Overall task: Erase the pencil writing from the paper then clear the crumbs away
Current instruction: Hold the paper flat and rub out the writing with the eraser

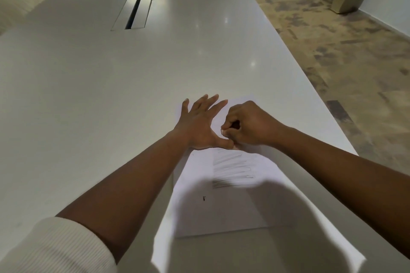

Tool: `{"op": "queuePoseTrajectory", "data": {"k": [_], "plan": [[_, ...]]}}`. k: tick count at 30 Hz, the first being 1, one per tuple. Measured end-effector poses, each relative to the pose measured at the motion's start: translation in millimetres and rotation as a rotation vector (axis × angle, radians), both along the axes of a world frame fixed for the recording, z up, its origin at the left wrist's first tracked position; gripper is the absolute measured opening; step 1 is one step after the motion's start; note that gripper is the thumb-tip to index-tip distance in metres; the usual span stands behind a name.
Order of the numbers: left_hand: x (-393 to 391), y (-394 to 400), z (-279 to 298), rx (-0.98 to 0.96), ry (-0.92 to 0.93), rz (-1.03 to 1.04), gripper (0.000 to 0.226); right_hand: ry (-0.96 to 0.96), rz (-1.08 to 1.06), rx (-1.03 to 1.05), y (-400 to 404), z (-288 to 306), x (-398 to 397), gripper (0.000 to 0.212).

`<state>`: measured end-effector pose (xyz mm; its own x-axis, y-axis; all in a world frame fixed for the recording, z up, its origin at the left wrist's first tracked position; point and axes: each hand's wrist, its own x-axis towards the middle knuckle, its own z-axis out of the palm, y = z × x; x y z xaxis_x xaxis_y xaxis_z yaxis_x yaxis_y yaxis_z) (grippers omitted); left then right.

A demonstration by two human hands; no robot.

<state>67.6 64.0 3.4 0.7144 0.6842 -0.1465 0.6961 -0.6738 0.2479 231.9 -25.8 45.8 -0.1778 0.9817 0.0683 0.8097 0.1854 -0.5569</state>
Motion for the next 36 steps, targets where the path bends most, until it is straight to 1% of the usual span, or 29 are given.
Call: {"op": "queuePoseTrajectory", "data": {"k": [5,7,10,12,14,18,21,24,26,29,32,36], "plan": [[-1,-1,1,-0.027,-0.027,0.015,0.141,-0.030,-0.167,0.103,18,4,18,0.007],[-1,-1,0,-0.027,-0.028,0.013,0.141,-0.030,-0.149,0.109,17,4,17,0.006],[0,0,1,-0.017,-0.017,0.007,0.142,-0.002,-0.020,0.065,4,2,4,0.006],[0,1,1,0.003,0.005,-0.001,0.139,0.005,0.051,0.018,-2,0,-3,0.007],[0,1,0,-0.002,-0.004,0.003,0.140,0.026,0.018,0.016,2,0,0,0.006],[-1,-1,-1,-0.021,-0.032,0.015,0.141,0.012,-0.161,0.082,19,2,14,0.004],[-1,0,-2,-0.019,-0.037,0.015,0.141,-0.001,-0.125,0.080,18,1,11,0.005],[0,1,-2,-0.001,-0.014,0.003,0.139,0.044,-0.005,-0.013,9,-1,-2,0.003],[0,1,-2,0.007,-0.007,0.001,0.138,0.051,0.023,-0.068,9,0,-5,0.004],[0,0,-1,-0.018,-0.032,0.011,0.140,0.086,-0.088,-0.047,19,1,4,0.005],[-1,-1,-1,-0.021,-0.043,0.013,0.140,0.054,-0.200,0.023,26,3,15,0.002],[0,-1,-2,-0.017,-0.042,0.019,0.142,0.019,-0.159,-0.031,23,2,16,0.001]]}}
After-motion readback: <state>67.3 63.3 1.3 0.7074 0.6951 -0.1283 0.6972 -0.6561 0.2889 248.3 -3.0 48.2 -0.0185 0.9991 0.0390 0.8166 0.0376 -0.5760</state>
